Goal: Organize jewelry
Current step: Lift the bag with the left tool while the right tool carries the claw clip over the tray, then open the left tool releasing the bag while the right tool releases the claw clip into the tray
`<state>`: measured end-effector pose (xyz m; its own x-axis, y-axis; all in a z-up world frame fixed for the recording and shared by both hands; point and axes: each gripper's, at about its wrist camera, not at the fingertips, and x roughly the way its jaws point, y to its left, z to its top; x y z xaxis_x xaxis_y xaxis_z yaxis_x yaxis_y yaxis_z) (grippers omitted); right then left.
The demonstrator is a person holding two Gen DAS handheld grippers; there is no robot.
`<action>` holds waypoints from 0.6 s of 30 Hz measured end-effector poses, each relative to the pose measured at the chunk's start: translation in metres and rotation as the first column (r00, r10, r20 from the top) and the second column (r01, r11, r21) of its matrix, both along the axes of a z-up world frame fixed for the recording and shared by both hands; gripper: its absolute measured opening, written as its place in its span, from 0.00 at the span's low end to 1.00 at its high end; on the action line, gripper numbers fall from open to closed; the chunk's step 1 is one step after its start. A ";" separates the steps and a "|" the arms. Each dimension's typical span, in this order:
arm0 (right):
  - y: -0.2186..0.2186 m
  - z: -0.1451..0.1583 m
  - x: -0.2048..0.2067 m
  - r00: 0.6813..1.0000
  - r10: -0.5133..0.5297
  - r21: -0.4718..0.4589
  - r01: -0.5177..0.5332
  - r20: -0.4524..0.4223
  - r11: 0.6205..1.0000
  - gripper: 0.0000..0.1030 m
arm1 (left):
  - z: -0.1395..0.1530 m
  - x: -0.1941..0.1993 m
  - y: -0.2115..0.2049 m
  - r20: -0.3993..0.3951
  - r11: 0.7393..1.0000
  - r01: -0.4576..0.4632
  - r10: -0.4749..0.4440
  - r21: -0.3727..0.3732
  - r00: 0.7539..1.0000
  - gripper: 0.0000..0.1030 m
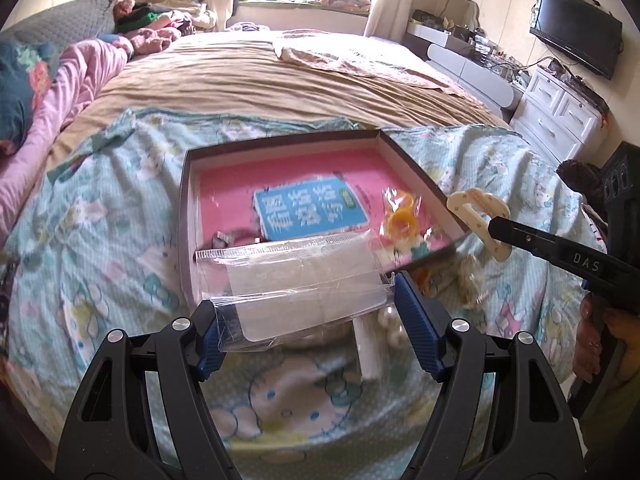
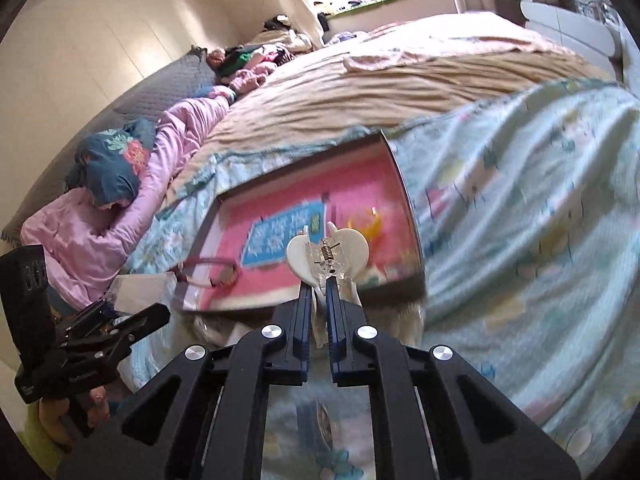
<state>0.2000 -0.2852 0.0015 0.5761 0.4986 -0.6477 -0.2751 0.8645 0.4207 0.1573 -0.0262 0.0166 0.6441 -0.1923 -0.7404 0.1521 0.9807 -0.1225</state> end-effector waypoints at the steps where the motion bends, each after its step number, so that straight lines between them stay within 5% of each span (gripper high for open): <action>1: 0.001 0.003 0.004 1.000 0.005 -0.001 -0.005 0.009 1.000 0.06 | 0.001 0.004 -0.001 0.000 1.000 0.001 -0.001 0.003 1.000 0.64; 18: 0.015 0.009 0.065 0.998 0.037 -0.051 -0.034 0.051 0.998 0.06 | -0.011 0.064 -0.010 -0.032 0.999 -0.020 0.022 0.050 0.999 0.64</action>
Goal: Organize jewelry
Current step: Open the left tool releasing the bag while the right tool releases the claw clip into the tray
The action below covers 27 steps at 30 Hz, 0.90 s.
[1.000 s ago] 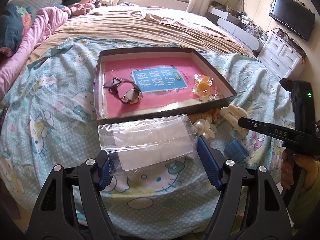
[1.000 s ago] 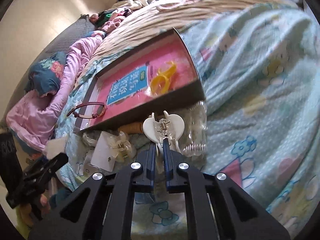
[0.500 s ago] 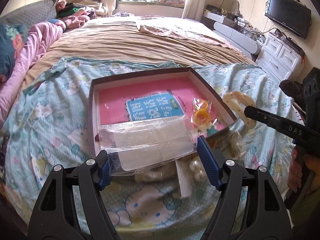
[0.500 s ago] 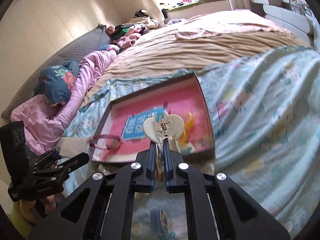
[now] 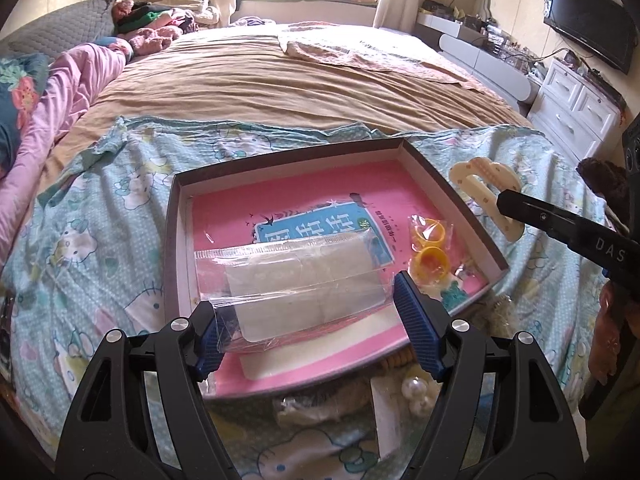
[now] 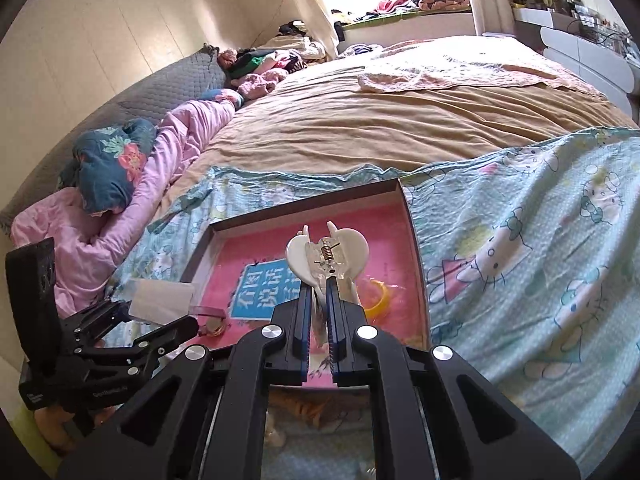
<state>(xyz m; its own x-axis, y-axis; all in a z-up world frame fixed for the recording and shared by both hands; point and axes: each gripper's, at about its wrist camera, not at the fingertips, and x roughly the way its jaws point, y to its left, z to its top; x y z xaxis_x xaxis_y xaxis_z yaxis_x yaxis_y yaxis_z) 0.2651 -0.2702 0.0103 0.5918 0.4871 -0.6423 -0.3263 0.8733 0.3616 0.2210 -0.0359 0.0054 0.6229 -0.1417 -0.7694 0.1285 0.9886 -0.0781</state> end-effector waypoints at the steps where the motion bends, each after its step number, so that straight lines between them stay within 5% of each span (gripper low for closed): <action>1: 0.000 -0.001 0.002 1.000 0.001 -0.001 -0.001 -0.003 1.000 0.06 | -0.002 0.003 -0.001 -0.002 1.000 -0.003 0.003 -0.002 1.000 0.64; 22: 0.029 -0.030 0.060 0.993 0.070 -0.109 -0.079 -0.090 0.991 0.08 | 0.004 0.022 0.008 0.012 0.995 -0.093 0.094 -0.025 0.996 0.70; 27: 0.031 -0.030 0.063 0.992 0.069 -0.119 -0.081 -0.105 0.990 0.31 | 0.016 0.016 0.017 0.041 0.991 -0.127 0.129 -0.039 0.991 0.71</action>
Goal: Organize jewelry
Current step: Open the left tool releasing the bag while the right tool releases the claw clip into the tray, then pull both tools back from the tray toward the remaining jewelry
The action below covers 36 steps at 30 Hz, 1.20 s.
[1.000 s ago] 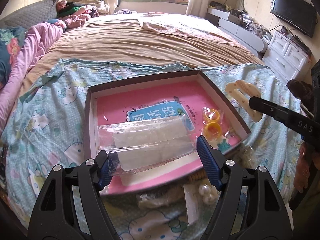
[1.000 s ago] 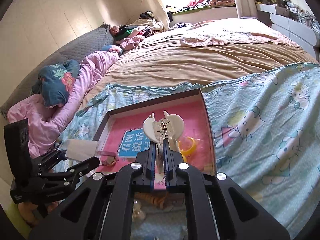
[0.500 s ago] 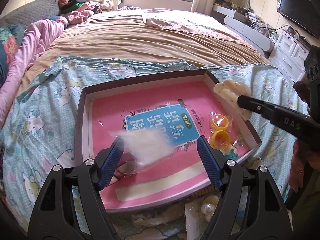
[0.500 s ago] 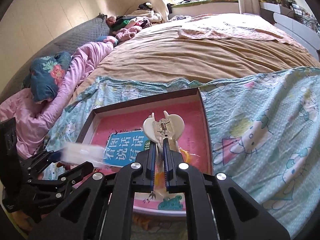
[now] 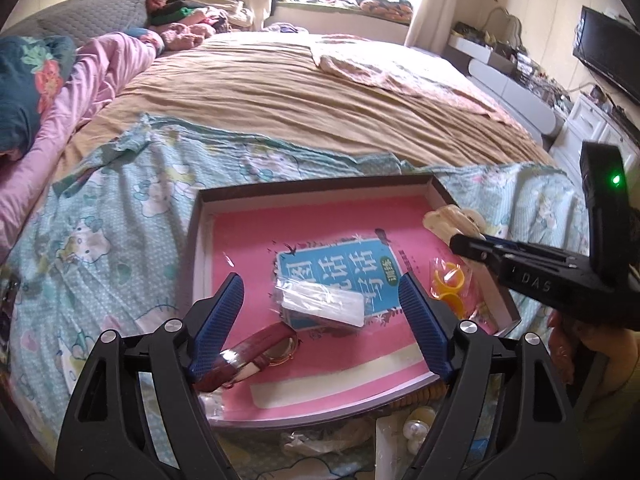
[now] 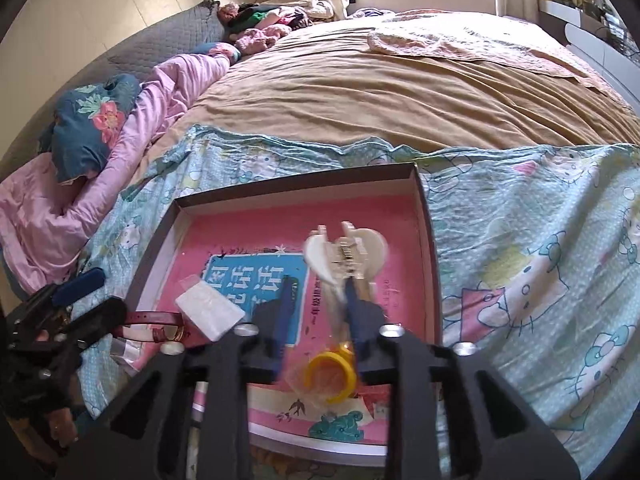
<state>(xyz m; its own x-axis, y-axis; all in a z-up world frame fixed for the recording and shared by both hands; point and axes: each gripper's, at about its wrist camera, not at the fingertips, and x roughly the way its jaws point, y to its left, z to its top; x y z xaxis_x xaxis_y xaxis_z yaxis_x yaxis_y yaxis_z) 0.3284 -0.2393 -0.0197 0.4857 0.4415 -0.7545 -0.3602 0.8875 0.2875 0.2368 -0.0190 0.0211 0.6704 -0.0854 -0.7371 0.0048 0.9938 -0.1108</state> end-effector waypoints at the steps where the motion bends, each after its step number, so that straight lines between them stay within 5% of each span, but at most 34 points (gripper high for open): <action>1: 0.000 0.001 0.000 1.000 0.002 -0.002 -0.002 -0.002 1.000 0.31 | 0.002 -0.002 0.001 0.007 1.000 -0.006 0.006 -0.003 1.000 0.71; 3: -0.001 0.002 0.000 1.000 0.005 -0.002 -0.005 -0.006 1.000 0.33 | 0.005 -0.004 0.004 0.013 1.000 -0.018 0.018 -0.011 1.000 0.71; 7: -0.002 0.004 -0.001 1.000 0.011 -0.020 -0.012 -0.026 1.000 0.57 | 0.006 -0.009 0.006 0.018 0.999 -0.029 0.029 -0.014 0.999 0.71; 15: -0.010 0.003 -0.010 0.994 0.038 -0.067 -0.045 -0.099 0.997 0.68 | 0.002 -0.013 0.004 0.008 0.999 -0.028 0.028 -0.028 1.000 0.71; 25: -0.049 -0.016 -0.057 0.998 0.026 0.077 -0.021 -0.060 0.997 0.70 | -0.004 -0.024 -0.010 0.000 1.000 0.010 -0.010 -0.026 1.000 0.71; 36: -0.065 0.013 -0.094 1.000 0.010 0.051 -0.011 0.013 0.999 0.71 | 0.006 -0.044 -0.016 0.025 1.000 0.018 -0.018 -0.015 1.000 0.84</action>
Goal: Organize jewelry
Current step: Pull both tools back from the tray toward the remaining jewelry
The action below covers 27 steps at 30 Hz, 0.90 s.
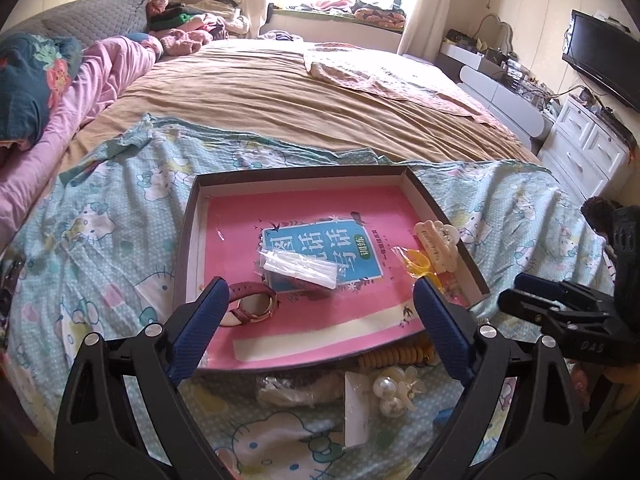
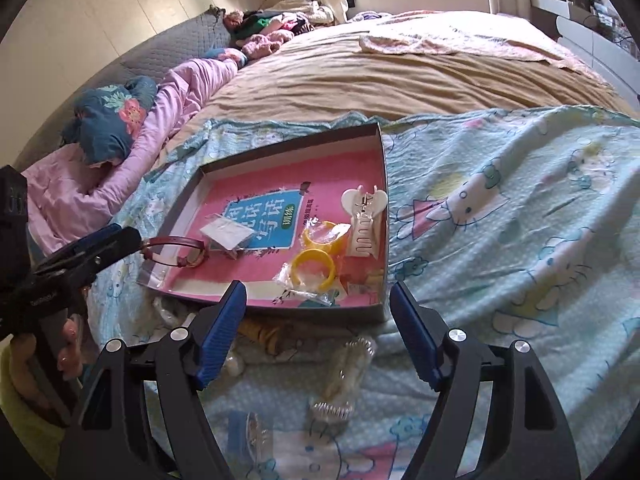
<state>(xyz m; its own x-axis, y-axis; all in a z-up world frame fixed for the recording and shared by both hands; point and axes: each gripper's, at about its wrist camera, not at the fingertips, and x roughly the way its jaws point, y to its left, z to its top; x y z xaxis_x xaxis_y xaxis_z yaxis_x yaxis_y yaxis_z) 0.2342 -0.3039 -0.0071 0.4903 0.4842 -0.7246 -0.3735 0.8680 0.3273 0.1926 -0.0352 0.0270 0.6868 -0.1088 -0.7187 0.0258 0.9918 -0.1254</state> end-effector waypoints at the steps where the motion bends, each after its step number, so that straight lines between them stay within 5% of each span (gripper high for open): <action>1: -0.002 0.004 -0.004 1.000 -0.001 0.003 0.001 0.012 1.000 0.72 | 0.001 -0.002 0.000 0.003 1.000 -0.001 0.001 -0.001 1.000 0.84; 14: -0.014 0.042 -0.041 0.990 -0.006 0.028 0.002 0.139 1.000 0.76 | 0.022 -0.038 0.008 0.065 0.999 -0.033 0.033 -0.008 0.997 0.89; 27: -0.011 0.045 -0.079 0.981 0.031 0.027 -0.037 0.191 0.999 0.76 | 0.030 -0.072 0.017 0.118 0.997 -0.075 0.075 -0.005 0.990 0.89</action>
